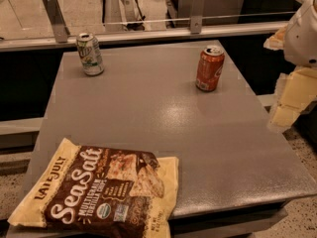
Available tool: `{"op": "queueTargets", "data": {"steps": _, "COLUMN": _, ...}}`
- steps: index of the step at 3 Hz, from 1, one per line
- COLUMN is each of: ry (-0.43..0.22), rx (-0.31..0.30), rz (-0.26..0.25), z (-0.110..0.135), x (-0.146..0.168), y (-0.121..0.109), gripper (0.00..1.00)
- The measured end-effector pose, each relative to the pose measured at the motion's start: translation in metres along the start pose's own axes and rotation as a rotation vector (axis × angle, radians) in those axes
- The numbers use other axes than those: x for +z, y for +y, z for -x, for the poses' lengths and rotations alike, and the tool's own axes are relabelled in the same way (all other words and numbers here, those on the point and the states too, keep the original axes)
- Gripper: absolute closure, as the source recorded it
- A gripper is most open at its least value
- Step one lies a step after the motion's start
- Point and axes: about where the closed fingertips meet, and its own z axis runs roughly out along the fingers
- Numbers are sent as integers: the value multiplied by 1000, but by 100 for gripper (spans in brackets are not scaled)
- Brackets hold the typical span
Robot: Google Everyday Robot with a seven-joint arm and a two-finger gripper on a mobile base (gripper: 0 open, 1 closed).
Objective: Knock coke can over
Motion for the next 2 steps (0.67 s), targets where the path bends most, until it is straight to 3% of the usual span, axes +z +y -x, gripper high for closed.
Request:
{"op": "queueTargets", "data": {"steps": 1, "ry": 0, "rx": 0, "rz": 0, "z": 0, "x": 0, "y": 0, "gripper": 0}}
{"op": "queueTargets", "data": {"steps": 2, "ry": -20, "rx": 0, "rz": -12, "z": -2, "x": 9, "y": -23, "gripper": 0}}
